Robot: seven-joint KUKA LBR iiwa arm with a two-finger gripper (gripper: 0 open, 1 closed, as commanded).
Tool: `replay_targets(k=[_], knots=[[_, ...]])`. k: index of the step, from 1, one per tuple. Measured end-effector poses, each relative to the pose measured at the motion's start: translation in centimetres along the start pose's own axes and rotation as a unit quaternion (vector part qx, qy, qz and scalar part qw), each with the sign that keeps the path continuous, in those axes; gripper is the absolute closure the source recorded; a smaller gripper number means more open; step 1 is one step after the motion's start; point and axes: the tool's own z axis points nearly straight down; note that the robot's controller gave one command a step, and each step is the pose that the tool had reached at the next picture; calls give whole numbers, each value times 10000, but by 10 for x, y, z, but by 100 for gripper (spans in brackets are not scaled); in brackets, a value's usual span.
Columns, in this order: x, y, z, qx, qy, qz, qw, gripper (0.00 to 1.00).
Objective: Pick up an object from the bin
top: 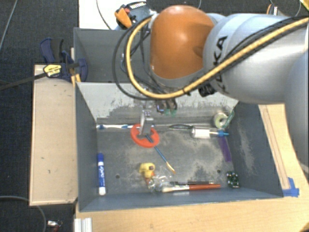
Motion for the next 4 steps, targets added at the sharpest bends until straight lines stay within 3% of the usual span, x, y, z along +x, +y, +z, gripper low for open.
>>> replay_targets(k=[1, 2, 3, 4], knots=[[-1, -1, -5, -8, -38, 32, 10000, 0], [-3, -24, 91, -11, -35, 1129, 9936, 0], [11, -56, 83, -13, -44, 1327, 9911, 0], [7, -27, 102, -13, -30, 1070, 9943, 0]])
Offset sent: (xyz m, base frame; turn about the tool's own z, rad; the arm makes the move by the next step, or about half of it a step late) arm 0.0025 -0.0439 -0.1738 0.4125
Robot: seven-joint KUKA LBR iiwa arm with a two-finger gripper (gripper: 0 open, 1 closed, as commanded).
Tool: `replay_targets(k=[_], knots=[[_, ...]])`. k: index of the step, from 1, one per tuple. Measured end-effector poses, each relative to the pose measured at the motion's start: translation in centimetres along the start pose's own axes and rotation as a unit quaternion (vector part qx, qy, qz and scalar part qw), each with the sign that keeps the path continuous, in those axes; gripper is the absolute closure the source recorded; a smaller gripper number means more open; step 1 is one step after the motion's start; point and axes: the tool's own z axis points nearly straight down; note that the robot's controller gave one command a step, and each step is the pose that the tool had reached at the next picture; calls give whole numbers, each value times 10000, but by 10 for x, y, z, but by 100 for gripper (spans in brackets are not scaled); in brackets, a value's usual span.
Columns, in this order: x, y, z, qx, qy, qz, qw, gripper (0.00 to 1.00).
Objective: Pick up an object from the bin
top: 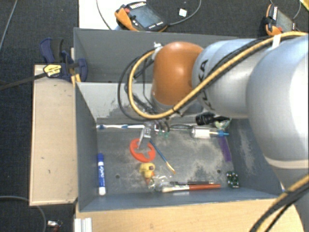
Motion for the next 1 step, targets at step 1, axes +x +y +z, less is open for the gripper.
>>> replay_targets(k=[1], knots=[[38, -88, 71, 10, -15, 902, 9959, 0]])
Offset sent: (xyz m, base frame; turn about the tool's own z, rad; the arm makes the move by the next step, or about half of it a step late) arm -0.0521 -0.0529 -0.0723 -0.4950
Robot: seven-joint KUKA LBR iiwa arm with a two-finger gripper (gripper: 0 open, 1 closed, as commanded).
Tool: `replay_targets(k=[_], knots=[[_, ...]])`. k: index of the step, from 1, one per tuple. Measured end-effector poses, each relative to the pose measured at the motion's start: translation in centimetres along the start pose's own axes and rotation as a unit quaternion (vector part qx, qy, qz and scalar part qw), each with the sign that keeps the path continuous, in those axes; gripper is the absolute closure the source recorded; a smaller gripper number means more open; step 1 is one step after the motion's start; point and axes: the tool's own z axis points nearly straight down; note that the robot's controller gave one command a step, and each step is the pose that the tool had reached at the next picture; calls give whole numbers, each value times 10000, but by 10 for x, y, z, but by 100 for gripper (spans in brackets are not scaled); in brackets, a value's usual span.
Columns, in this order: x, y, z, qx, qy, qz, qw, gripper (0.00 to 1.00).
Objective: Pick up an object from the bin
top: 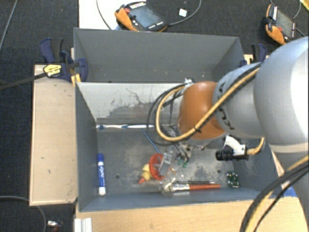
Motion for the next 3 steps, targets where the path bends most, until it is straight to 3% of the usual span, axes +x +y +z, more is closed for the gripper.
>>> replay_targets(k=[1, 3], knots=[[5, 26, -2, -31, -30, -3307, 9437, 100], [5, 26, -3, -33, -33, -3293, 9442, 100]])
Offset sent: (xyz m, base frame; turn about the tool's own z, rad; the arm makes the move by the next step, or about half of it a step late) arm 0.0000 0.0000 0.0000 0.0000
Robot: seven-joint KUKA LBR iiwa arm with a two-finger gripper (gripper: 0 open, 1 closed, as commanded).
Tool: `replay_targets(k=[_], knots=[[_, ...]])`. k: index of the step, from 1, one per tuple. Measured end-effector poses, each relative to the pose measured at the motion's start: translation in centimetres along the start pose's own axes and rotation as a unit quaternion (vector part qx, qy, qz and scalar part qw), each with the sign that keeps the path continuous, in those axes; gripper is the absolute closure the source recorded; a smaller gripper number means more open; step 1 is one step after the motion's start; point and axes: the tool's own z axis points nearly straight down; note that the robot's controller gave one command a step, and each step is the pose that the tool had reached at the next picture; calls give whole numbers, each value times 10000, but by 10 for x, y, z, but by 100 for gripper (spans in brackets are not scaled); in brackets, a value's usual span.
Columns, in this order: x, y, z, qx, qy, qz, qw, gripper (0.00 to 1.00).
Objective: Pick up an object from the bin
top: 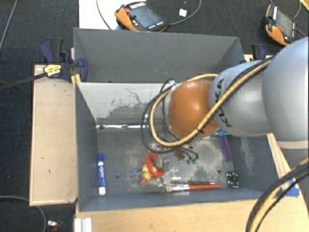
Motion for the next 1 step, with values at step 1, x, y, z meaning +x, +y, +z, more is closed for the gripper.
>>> replay_targets(k=[1], knots=[[0, 0, -8, 1, -16, 14, 10000, 100]])
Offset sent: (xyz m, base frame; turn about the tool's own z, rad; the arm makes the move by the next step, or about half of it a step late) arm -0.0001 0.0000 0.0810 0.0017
